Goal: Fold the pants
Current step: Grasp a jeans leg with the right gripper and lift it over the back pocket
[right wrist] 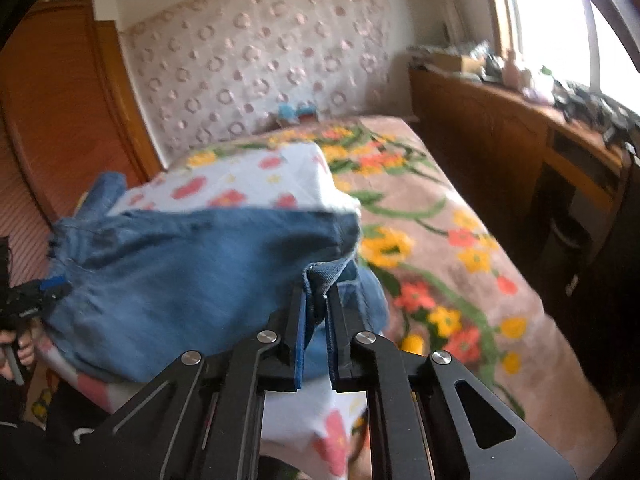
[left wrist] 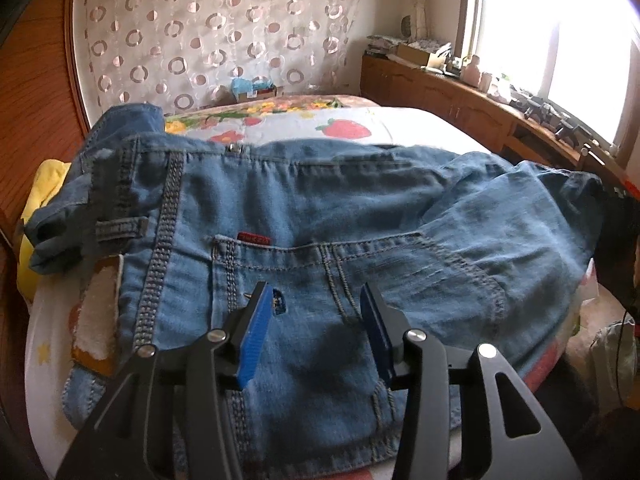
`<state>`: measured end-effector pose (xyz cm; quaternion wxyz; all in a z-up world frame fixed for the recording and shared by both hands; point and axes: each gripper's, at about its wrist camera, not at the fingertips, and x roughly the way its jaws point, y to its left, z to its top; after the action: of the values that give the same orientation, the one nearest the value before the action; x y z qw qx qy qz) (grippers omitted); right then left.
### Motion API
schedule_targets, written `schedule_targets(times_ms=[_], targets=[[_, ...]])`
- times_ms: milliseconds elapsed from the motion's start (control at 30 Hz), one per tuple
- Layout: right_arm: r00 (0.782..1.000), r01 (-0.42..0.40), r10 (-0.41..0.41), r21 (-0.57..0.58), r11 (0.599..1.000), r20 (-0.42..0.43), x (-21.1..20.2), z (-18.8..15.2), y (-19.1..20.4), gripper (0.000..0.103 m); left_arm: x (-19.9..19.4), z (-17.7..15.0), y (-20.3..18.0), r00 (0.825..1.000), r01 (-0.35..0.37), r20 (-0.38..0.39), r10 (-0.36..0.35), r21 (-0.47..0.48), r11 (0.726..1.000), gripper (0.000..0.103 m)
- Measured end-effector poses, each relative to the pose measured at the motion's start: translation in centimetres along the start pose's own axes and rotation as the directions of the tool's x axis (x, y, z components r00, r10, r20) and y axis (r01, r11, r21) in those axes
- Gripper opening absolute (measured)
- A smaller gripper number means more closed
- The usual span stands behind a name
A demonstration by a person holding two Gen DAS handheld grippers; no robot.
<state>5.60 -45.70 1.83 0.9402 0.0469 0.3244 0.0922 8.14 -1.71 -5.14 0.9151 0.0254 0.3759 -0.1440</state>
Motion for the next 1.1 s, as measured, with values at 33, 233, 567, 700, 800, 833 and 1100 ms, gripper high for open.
schedule_targets(times_ms=[33,233,567,700,800,833,1100], targets=[[1.0,-0.014,0.014,-0.015,1.0,0.01,-0.2,0.7,0.6,0.006,-0.5,0.1,0.0,1.0,0.005,0.01,-0.005,0.001,1.0,0.044],[0.99,-0.103,0.116,-0.169,0.98,0.073,-0.9,5.7,7.4,0.005,-3.3,0.8,1.0,0.998,-0.011,0.063,0.012,-0.013,1.0,0.044],[0.923,-0.333,0.381,-0.388,0.859,0.05,0.2,10.5,22.6,0.005,-7.2,0.7,4.6,0.991,-0.049,0.119,0.058,-0.08,0.996,0.044],[0.897,-0.404,0.442,-0.412,0.817,-0.002,1.7,11.0,27.0,0.005,-7.7,0.2,5.8,0.99,-0.06,0.121,0.073,-0.106,0.993,0.044],[0.904,-0.41,0.422,-0.419,0.81,-0.069,3.8,10.3,28.4,0.019,-7.7,-0.3,6.5,0.991,-0.057,0.116,0.071,-0.118,0.991,0.044],[0.909,-0.401,0.411,-0.418,0.815,-0.07,4.2,10.1,28.3,0.041,-7.6,-0.4,6.6,0.991,-0.055,0.114,0.069,-0.119,0.991,0.044],[0.947,-0.322,0.305,-0.362,0.875,-0.105,7.0,8.5,23.3,0.053,-6.0,-0.5,5.5,0.995,-0.011,0.097,0.021,-0.104,0.995,0.044]])
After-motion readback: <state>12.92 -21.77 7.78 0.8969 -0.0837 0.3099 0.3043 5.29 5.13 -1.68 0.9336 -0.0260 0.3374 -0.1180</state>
